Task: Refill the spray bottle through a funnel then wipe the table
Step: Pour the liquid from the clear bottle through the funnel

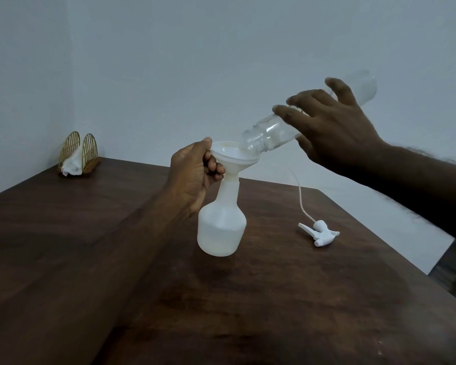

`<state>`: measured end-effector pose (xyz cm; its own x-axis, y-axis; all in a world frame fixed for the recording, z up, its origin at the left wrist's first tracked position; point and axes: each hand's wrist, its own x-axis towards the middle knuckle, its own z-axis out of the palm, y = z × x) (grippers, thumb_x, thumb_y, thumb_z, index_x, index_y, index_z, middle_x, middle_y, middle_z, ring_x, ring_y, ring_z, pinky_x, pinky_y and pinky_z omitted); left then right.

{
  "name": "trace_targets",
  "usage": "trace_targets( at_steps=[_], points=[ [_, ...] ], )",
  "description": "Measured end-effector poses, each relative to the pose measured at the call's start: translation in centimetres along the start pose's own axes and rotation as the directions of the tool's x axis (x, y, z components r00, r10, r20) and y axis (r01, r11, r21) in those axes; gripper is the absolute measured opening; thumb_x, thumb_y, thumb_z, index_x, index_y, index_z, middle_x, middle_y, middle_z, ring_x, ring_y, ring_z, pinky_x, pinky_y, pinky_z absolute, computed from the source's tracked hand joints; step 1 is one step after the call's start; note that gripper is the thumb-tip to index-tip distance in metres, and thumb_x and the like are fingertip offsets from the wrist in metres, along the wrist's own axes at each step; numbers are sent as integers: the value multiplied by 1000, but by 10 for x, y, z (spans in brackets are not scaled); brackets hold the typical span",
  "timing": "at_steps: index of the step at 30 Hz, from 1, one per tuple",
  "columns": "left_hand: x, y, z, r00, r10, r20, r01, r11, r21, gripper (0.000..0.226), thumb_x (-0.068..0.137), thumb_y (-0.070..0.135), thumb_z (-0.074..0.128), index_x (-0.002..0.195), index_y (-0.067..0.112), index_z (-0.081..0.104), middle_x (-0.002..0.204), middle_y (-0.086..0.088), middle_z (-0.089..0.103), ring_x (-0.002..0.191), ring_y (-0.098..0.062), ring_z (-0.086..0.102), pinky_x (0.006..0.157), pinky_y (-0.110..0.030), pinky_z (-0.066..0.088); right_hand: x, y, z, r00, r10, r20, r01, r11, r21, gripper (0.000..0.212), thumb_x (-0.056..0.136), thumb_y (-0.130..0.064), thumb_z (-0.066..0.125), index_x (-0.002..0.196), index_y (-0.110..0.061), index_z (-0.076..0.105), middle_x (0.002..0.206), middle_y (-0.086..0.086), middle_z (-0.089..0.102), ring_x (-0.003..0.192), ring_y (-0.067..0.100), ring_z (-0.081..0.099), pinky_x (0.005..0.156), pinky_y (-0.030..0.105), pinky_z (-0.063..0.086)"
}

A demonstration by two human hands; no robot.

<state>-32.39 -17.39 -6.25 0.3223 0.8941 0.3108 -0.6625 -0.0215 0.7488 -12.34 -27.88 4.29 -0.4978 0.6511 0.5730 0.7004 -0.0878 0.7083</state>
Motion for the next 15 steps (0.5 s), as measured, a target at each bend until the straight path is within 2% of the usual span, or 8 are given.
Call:
trace_targets(
  at_steps=[6, 15],
  points=[
    [-1, 0, 0, 1000, -2, -2, 2, 1000, -12, 38, 96, 19, 51, 61, 13, 40, 44, -1, 41, 42, -14, 47, 53, -26, 44, -4, 0, 1, 990, 120, 80, -127, 987, 95, 65, 79, -19, 76, 138, -13, 50, 121, 10, 65, 113, 34, 60, 113, 58, 22],
    [-1, 0, 1, 1000, -1, -12, 1, 1000, -7, 38, 96, 20, 51, 61, 13, 40, 44, -1, 42, 42, -13, 48, 53, -27, 43, -7, -3, 0, 992, 97, 75, -101, 994, 50, 65, 78, -20, 78, 136, -11, 51, 118, 12, 67, 107, 36, 64, 111, 59, 24]
  ],
)
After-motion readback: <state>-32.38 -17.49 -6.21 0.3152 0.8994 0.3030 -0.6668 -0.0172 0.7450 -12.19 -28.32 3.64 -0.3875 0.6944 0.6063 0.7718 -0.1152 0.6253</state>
